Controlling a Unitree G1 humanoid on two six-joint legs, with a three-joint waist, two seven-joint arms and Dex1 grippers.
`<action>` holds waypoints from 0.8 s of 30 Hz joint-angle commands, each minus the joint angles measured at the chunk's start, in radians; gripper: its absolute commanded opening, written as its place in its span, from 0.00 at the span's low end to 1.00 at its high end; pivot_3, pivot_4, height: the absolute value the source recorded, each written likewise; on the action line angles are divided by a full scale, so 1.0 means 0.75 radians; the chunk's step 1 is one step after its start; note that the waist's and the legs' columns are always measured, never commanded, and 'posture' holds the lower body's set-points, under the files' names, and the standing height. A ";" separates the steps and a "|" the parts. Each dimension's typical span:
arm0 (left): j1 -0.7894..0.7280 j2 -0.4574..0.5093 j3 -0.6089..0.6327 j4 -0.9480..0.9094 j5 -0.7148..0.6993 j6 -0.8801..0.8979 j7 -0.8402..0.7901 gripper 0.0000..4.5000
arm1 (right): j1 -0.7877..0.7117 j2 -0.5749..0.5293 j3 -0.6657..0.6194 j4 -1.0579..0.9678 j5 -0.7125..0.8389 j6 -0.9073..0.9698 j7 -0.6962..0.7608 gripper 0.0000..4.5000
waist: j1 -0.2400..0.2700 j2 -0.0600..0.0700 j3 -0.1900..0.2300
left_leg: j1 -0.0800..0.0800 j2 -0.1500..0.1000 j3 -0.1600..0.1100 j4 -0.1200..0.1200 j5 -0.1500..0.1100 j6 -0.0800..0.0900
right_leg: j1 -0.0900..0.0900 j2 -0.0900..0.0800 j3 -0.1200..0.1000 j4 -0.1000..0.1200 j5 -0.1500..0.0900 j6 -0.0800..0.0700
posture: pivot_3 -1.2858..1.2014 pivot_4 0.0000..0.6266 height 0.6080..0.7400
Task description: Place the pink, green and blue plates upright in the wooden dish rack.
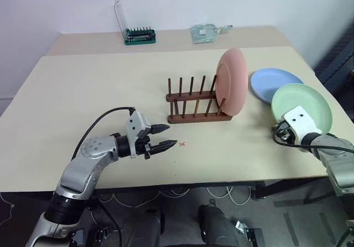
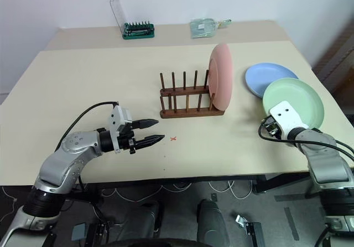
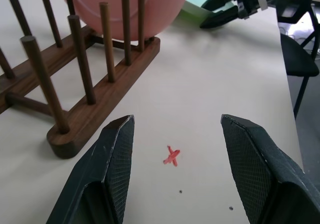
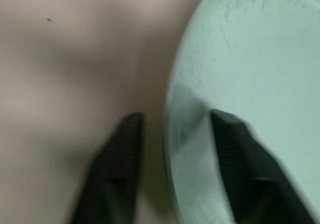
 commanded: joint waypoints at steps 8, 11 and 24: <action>0.020 0.006 0.014 -0.029 0.007 -0.052 0.002 0.63 | -0.004 -0.120 -0.166 -0.080 0.007 -0.067 0.141 0.01 | 0.002 0.000 0.000 | 0.000 0.000 0.000 0.000 0.000 0.000 | 0.001 0.000 0.000 0.000 0.000 0.000 | 0.52 0.24 1.00; 0.024 0.007 0.017 -0.026 0.008 -0.057 0.002 0.63 | -0.088 -0.192 -0.243 -0.039 0.001 -0.098 0.150 0.01 | -0.001 0.002 0.001 | 0.000 0.000 0.000 0.000 0.000 0.000 | 0.001 0.000 0.000 0.000 0.000 0.000 | 0.52 0.24 1.00; 0.013 -0.014 0.008 -0.004 0.023 -0.078 0.004 0.63 | -0.728 0.086 -0.333 -0.538 0.885 0.209 0.249 0.01 | 0.007 0.003 0.002 | -0.001 0.000 -0.003 0.000 0.000 0.000 | 0.001 0.000 0.000 0.000 0.000 0.000 | 0.52 0.24 1.00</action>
